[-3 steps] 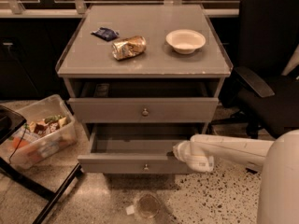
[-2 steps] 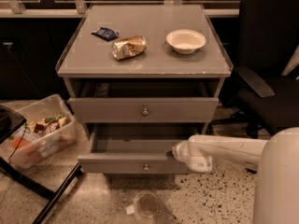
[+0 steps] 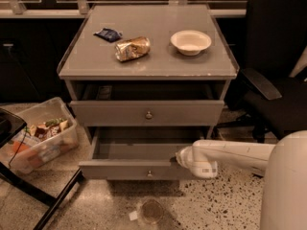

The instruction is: Open middle drawer

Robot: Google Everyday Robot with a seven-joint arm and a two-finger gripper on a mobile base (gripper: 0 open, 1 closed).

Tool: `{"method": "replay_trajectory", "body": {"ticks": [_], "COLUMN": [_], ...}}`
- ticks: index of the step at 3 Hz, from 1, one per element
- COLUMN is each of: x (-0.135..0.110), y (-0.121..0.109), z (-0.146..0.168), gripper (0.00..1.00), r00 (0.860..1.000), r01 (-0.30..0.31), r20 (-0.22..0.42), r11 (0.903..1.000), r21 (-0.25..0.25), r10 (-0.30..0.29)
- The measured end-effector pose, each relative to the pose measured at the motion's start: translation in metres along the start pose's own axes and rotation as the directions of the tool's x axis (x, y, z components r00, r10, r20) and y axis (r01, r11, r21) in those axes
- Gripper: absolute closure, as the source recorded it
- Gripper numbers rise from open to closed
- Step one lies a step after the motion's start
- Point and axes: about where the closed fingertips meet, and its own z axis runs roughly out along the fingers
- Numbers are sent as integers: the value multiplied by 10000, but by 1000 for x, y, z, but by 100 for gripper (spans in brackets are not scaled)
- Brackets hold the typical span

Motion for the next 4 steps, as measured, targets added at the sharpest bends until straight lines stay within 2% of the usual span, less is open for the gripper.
{"method": "replay_trajectory", "body": {"ticks": [1, 2, 3, 4], "x": [-2, 5, 6, 11], "y": [0, 0, -1, -3], "z": [-3, 2, 3, 5], "gripper": [14, 0, 0, 0], "r00": [10000, 9961, 9945, 9822], "r01": [1, 887, 1052, 1877], "r20": [0, -14, -22, -69], "r11": [10000, 9959, 9942, 9813], "r21": [0, 194, 234, 435], "r10": [-1, -886, -1052, -1876]}}
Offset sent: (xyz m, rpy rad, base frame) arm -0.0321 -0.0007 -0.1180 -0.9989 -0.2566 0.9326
